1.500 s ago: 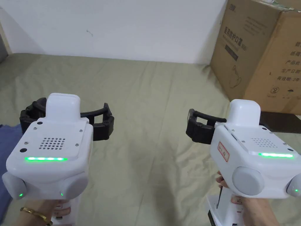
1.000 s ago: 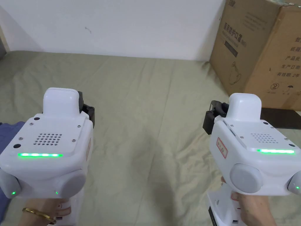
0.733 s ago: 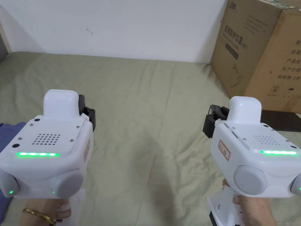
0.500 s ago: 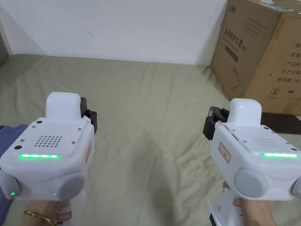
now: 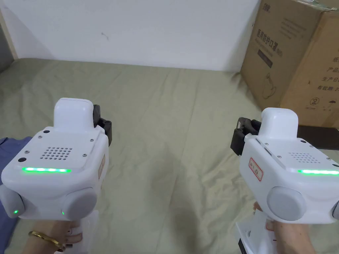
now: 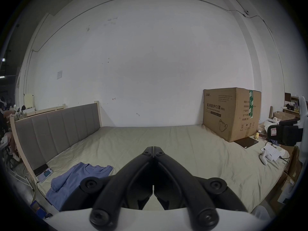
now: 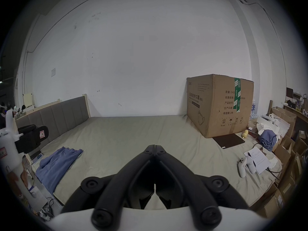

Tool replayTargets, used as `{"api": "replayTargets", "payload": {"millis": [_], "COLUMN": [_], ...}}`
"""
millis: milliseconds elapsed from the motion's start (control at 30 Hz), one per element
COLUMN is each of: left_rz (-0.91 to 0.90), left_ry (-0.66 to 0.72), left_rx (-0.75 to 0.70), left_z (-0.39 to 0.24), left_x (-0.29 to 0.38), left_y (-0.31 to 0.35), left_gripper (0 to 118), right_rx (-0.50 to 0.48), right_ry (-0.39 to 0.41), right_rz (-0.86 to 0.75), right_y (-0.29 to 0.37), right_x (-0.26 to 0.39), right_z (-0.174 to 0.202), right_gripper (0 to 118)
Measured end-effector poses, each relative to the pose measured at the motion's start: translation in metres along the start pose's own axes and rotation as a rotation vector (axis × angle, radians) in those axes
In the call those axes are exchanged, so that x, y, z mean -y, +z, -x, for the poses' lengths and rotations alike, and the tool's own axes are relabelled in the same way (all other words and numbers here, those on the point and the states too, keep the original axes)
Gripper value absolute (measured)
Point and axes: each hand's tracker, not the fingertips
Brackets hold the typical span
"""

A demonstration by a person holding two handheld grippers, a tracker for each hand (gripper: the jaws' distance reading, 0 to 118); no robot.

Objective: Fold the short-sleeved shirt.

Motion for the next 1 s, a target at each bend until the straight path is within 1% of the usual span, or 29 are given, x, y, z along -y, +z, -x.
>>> {"api": "replayTargets", "payload": {"millis": [100, 200, 333, 467, 567, 733, 867, 1000], "left_rz": [-0.008, -0.008, -0.009, -0.006, -0.004, 0.002, 0.011, 0.02], "left_ry": [-0.006, -0.006, -0.027, -0.012, -0.004, 0.015, 0.009, 0.031], "left_rx": [-0.034, -0.086, -0.194, -0.316, -0.401, -0.512, -0.576, -0.613], "left_z": [0.009, 0.026, 0.056, 0.088, 0.11, 0.138, 0.15, 0.16], "left_x": [0.001, 0.001, 0.001, 0.002, 0.001, 0.002, 0.007, 0.013], "left_y": [0.005, 0.013, 0.029, 0.047, 0.063, 0.09, 0.108, 0.119], "left_gripper": [0, 0, 0, 0, 0, 0, 0, 0], "right_rx": [-0.029, -0.069, -0.178, -0.299, -0.385, -0.519, -0.58, -0.635], "right_ry": [0.006, 0.019, 0.047, 0.044, 0.07, 0.103, 0.132, 0.141], "right_rz": [0.002, -0.006, -0.012, -0.015, -0.009, 0.004, 0.007, 0.015], "right_y": [-0.003, -0.007, -0.013, -0.018, -0.021, -0.02, -0.017, -0.013], "right_x": [-0.002, -0.004, -0.007, -0.007, -0.005, -0.002, 0.001, 0.002], "right_z": [0.008, 0.025, 0.059, 0.098, 0.13, 0.17, 0.194, 0.211], "right_gripper": [0, 0, 0, 0, 0, 0, 0, 0]}}
